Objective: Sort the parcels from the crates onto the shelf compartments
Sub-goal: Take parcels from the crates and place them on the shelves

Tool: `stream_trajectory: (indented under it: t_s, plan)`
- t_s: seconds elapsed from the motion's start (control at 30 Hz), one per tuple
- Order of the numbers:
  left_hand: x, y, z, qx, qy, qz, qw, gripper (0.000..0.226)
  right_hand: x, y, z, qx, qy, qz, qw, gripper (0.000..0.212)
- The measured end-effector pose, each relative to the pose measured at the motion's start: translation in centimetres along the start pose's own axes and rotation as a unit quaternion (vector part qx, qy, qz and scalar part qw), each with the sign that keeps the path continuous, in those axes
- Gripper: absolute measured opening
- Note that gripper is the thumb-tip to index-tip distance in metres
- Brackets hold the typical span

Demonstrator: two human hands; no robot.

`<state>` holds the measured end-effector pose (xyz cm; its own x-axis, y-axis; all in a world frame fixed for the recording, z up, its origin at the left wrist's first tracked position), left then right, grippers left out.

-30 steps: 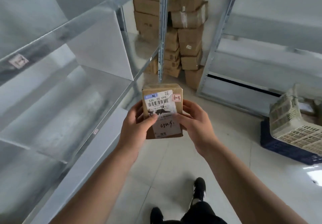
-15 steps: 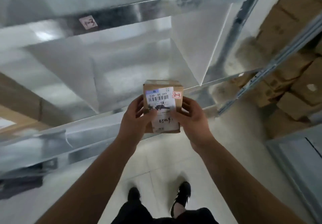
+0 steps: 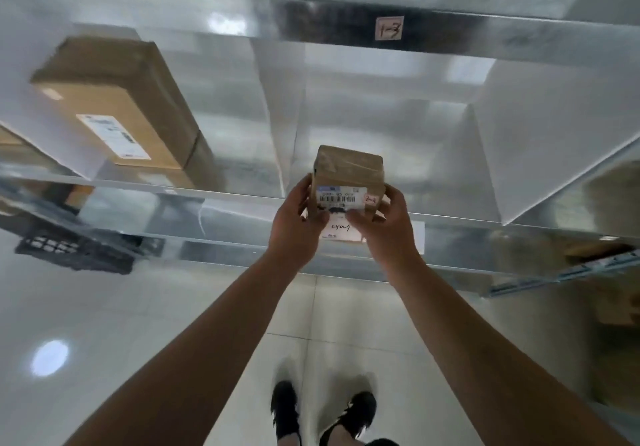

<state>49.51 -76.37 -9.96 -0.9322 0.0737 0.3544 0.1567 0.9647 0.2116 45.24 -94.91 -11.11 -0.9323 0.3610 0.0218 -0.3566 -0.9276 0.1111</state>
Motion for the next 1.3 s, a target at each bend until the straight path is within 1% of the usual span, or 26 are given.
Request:
stream_trajectory:
  t_s: [0.1,0.23,0.43,0.57,0.67,0.73,0.83,0.93,1.03,1.2,1.3]
  plan:
    - [-1.5,0.4,1.7,-0.005,-0.008,-0.006,1.0,0.075,-1.2,-1.2,-0.6,0.032,0.016,0.009,0.999,0.083]
    - [-2.9,0.3,3.4,-0.003,-0.011,-0.009,1.0,0.073,-1.8,-2.1,-1.7,0.065,0.049,0.009,0.997,0.075]
    - [-4.3,0.1,4.3,-0.004,-0.05,-0.032,0.998,0.068,-2.7,-1.9,-2.5,0.077,0.079,-0.014,0.994,0.068]
    - [-4.3,0.4,4.0,0.016,-0.074,-0.032,0.997,0.071,-2.7,-1.7,-2.4,0.067,0.101,-0.024,0.992,0.068]
    - [-4.7,0.2,3.5,-0.001,-0.089,-0.035,0.995,0.072,-3.4,-1.7,-2.7,0.062,0.105,-0.027,0.992,0.071]
    - [-5.6,-0.1,3.9,-0.011,-0.077,-0.038,0.996,0.068,-3.9,-2.1,-3.3,0.064,0.102,-0.021,0.992,0.072]
    - [-7.0,-0.4,4.8,-0.01,-0.046,-0.041,0.998,0.057,-4.8,-2.7,-3.9,0.073,0.104,-0.014,0.992,0.073]
    - [-8.7,-0.6,4.1,-0.049,-0.056,-0.055,0.996,0.052,-6.4,-3.0,-4.0,0.086,0.12,-0.015,0.989,0.073]
    - [-10.8,-1.0,3.2,-0.06,-0.047,-0.079,0.994,0.051,-8.5,-3.7,-3.8,0.095,0.132,-0.011,0.987,0.074]
    - [-13.9,-2.0,1.7,-0.045,-0.03,-0.126,0.991,0.056,-12.2,-4.4,-4.1,0.087,0.12,-0.017,0.989,0.076]
    - [-15.5,-2.4,1.5,-0.059,-0.003,-0.128,0.99,0.056,-14.0,-4.6,-4.1,0.097,0.113,-0.017,0.989,0.077]
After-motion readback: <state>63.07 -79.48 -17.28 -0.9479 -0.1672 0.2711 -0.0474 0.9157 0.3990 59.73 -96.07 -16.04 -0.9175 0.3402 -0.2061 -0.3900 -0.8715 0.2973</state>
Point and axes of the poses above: each hand's wrist, its own x-axis away from the middle knuckle, its own y-axis out of the back of the hand, z = x × y, the point moved 9 cm from there along -x, towards the middle knuckle, and after that the axes turned 12 degrees about y, right-handed, at the moved point
